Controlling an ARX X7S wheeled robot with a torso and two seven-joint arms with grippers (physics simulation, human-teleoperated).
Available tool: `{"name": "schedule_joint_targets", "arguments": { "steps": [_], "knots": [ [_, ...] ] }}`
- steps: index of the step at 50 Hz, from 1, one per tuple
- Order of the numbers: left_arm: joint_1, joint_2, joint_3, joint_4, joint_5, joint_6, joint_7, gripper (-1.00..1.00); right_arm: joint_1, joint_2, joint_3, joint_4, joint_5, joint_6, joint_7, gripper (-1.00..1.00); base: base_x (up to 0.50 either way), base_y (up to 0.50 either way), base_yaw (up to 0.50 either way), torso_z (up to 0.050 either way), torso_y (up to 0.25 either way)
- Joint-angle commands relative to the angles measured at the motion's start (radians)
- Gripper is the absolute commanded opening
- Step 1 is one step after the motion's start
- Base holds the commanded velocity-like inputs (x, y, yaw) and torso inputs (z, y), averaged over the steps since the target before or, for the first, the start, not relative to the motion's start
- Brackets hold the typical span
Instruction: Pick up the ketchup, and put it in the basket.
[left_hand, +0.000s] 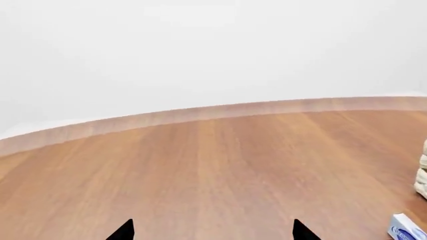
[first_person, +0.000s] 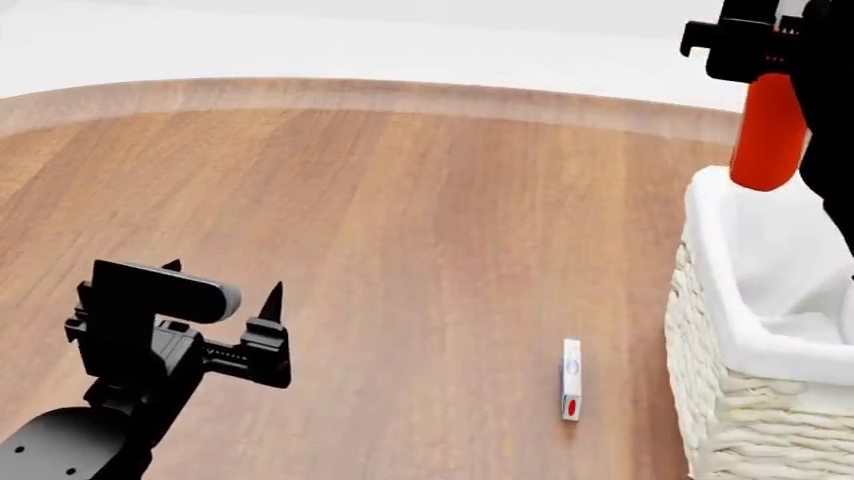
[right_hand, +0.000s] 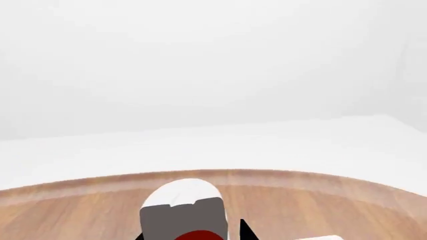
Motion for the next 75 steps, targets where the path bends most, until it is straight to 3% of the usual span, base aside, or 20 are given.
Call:
{"name": "schedule_joint_targets", "arguments": {
  "steps": [1,18,39,58,75],
  "knots": [
    [0.036,-0.007,-0.006,0.085,0.053,0.011,-0.018,1.00,0.031,-0.032,0.007,0.161,-0.108,-0.111,-0.082,-1.00,0.00,0.00,0.00,0.000,0.000],
    [0.056,-0.016,0.006,0.093,0.064,0.040,-0.015,1.00,0.048,-0.102,-0.037,0.502,-0.205,-0.322,-0.176,-1.00,0.00,0.00,0.00,0.000,0.000],
    [0.086,-0.027,0.014,0.112,0.065,0.059,-0.016,1.00,-0.083,-0.094,0.006,0.535,-0.207,-0.426,-0.201,-1.00,0.00,0.00,0.00,0.000,0.000],
    [0.090,-0.028,0.011,0.090,0.057,0.079,-0.008,1.00,-0.185,-0.113,0.177,0.539,-0.341,-0.470,-0.246,-1.00,0.00,0.00,0.00,0.001,0.001],
    [0.109,-0.035,0.011,0.089,0.053,0.098,-0.003,1.00,-0.238,-0.139,0.446,0.540,-0.557,-0.482,-0.272,-1.00,0.00,0.00,0.00,0.000,0.001]
  ]
}}
